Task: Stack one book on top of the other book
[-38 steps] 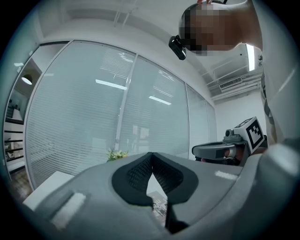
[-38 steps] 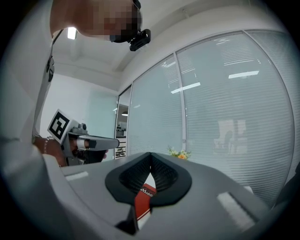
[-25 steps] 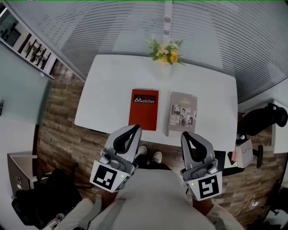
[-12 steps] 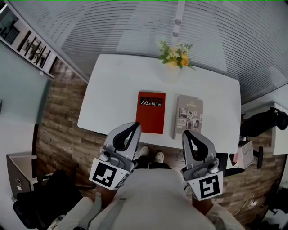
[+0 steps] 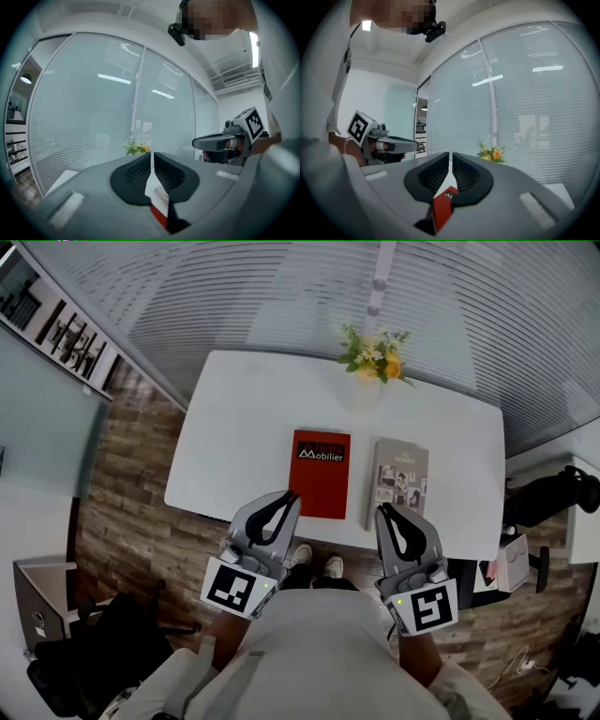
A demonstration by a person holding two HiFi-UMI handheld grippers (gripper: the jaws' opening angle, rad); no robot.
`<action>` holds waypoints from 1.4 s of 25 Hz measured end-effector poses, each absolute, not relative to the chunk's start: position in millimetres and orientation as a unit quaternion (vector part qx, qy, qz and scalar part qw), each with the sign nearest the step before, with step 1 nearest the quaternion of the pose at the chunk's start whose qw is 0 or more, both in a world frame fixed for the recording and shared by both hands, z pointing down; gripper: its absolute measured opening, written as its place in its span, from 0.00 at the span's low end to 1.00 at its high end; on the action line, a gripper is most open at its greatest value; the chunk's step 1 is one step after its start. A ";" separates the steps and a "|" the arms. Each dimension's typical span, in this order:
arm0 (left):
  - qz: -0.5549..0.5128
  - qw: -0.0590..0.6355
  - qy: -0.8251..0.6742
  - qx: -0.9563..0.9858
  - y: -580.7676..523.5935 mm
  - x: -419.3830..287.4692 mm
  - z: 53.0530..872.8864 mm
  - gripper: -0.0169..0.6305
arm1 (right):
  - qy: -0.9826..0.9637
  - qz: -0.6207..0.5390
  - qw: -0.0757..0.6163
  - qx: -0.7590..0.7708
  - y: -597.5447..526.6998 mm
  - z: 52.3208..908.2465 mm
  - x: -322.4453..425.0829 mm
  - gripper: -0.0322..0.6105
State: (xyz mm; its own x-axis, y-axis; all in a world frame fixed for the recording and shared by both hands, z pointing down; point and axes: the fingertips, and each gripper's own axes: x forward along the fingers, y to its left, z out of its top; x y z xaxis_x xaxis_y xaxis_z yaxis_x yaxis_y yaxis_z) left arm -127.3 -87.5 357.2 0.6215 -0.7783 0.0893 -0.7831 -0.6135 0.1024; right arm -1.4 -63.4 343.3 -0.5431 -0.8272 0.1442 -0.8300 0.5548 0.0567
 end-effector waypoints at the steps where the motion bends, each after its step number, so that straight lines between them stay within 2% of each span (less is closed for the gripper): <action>1: 0.019 0.071 -0.435 0.897 -88.6 -128.6 362.7 0.06 | -0.879 0.014 0.080 0.471 -64.7 349.7 -2.3 0.09; 18: 0.061 0.167 -0.430 0.885 -107.4 -144.3 462.6 0.13 | -0.866 0.112 0.127 0.470 -85.8 468.4 -6.1 0.18; 35: 0.129 0.269 -0.421 0.856 -117.0 -156.9 589.3 0.25 | -0.847 0.188 0.194 0.458 -99.2 585.1 -13.6 0.28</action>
